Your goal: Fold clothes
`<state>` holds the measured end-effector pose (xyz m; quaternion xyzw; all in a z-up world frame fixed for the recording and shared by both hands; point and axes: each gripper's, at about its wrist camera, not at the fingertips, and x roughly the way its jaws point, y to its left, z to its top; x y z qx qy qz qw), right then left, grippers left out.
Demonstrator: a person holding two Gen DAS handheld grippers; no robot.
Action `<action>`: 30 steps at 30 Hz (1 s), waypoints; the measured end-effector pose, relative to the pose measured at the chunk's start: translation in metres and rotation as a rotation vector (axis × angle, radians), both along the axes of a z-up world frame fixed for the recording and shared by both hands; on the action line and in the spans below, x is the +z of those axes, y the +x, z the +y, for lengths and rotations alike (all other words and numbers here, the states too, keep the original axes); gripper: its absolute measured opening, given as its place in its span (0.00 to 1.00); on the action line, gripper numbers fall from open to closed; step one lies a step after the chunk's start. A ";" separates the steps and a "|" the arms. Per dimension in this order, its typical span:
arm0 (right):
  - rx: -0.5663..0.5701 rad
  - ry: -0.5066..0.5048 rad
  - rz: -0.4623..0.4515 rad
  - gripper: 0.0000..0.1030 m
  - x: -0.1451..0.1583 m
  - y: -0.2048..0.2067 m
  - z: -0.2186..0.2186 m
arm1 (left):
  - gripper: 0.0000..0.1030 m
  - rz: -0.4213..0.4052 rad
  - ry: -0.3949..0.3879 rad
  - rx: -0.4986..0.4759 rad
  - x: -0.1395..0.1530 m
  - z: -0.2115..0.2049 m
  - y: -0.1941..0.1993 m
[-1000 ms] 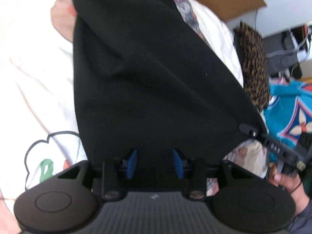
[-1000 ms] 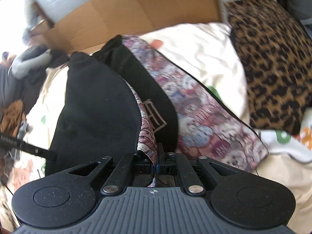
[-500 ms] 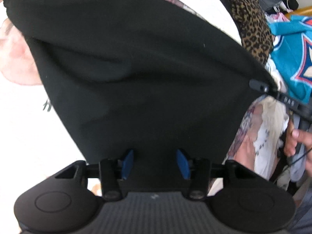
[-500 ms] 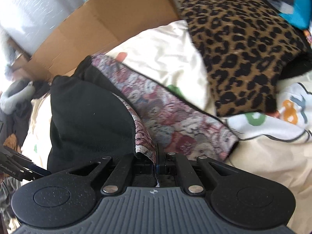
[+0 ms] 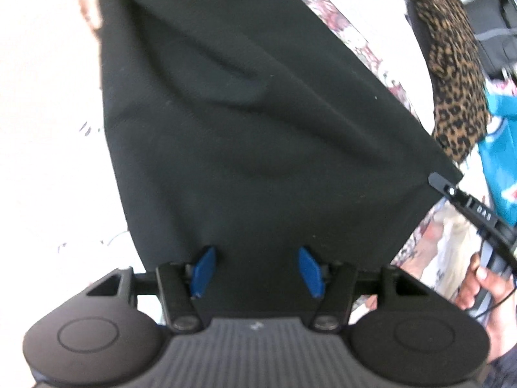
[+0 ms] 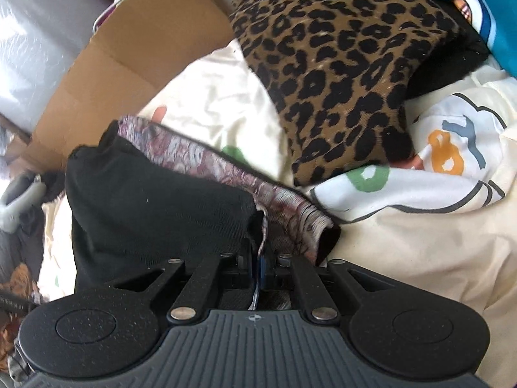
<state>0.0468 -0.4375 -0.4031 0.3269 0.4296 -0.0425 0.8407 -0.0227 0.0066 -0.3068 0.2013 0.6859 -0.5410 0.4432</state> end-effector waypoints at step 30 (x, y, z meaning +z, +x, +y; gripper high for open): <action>-0.111 0.029 -0.101 0.01 -0.014 -0.010 -0.026 | 0.60 0.011 0.146 0.386 -0.010 0.056 -0.052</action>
